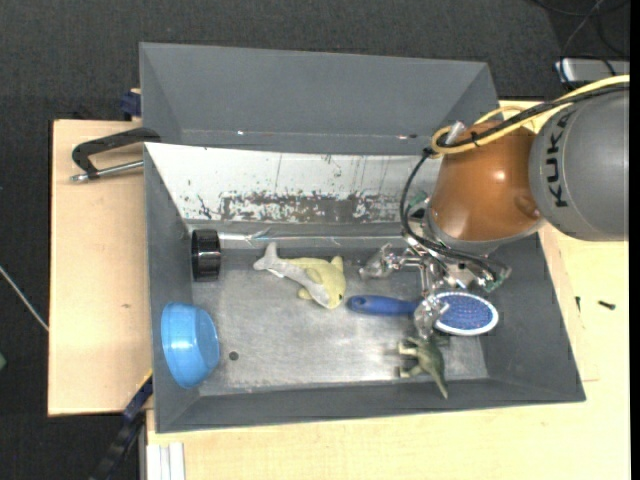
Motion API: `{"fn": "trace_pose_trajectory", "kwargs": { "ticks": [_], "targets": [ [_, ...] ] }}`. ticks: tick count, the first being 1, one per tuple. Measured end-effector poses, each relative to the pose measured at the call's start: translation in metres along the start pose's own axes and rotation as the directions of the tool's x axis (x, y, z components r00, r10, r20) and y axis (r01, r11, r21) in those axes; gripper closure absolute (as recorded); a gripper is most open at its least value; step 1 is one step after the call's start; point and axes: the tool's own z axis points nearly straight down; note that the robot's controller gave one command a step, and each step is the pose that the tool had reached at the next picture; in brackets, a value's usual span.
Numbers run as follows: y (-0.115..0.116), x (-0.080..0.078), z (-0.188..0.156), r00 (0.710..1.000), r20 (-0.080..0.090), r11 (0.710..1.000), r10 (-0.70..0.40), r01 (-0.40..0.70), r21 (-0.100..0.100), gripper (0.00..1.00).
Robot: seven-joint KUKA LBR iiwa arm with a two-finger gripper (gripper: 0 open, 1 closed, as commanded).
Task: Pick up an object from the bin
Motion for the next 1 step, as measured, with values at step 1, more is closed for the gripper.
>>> {"fn": "trace_pose_trajectory", "kwargs": {
  "ticks": [1],
  "targets": [
    [0.0024, -0.0027, -0.0041, 1.000, 0.004, 1.000, -0.005, 0.005, 0.001, 1.00]
  ]
}}
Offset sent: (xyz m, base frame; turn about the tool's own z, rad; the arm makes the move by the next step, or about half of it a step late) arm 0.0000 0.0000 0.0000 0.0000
